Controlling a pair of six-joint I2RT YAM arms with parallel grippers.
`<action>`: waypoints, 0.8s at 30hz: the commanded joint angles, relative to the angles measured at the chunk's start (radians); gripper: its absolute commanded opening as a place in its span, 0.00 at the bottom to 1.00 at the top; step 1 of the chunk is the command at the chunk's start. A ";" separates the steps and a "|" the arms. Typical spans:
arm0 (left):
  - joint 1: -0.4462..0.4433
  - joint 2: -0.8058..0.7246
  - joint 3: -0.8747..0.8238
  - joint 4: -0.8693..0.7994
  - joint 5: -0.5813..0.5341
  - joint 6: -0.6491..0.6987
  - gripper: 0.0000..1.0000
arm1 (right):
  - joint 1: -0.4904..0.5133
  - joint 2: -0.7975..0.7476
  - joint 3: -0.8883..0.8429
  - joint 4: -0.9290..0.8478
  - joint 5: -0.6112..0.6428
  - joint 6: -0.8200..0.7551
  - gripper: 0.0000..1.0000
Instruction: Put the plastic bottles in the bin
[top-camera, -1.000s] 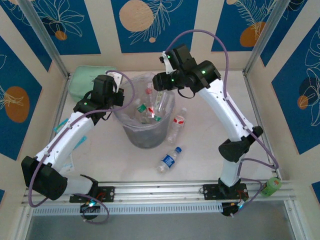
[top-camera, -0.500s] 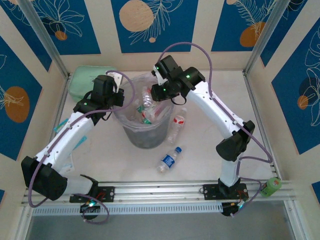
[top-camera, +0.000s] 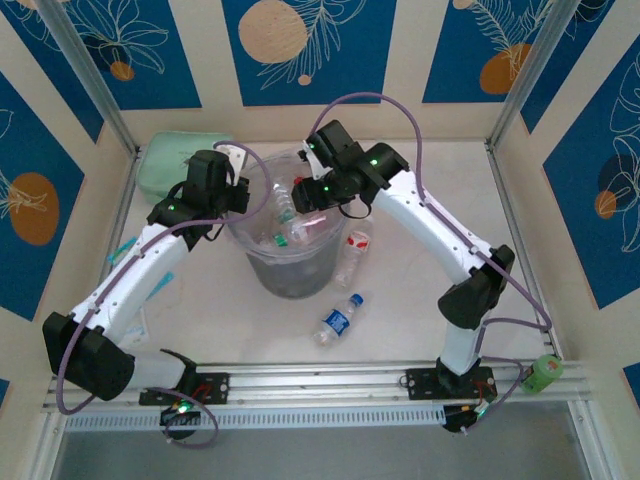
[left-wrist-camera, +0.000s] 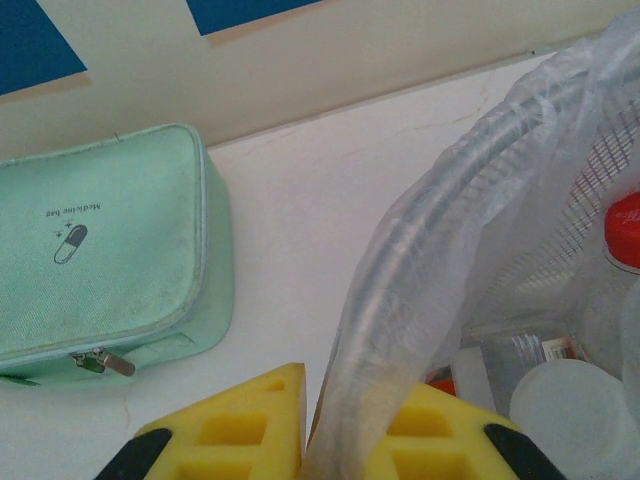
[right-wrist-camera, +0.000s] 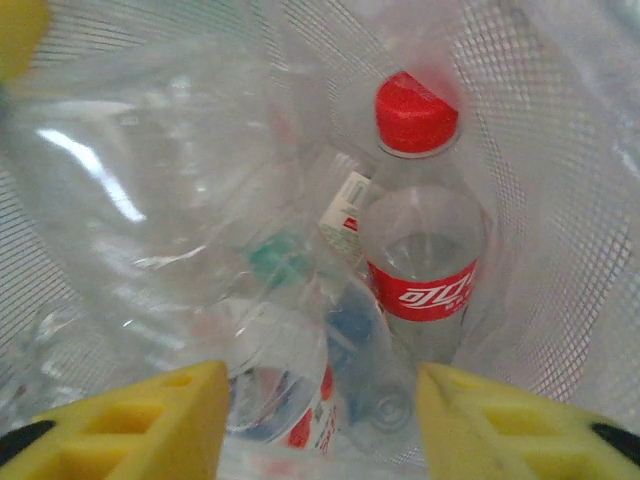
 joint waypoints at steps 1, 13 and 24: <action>-0.022 0.038 -0.043 -0.085 0.001 -0.005 0.00 | -0.014 -0.091 0.071 0.033 -0.041 0.000 0.55; -0.022 0.036 -0.044 -0.084 -0.007 -0.003 0.00 | -0.128 -0.234 -0.053 0.063 0.018 0.048 0.72; -0.022 0.038 -0.047 -0.082 -0.019 0.003 0.00 | -0.465 -0.507 -0.598 0.181 -0.186 0.329 0.99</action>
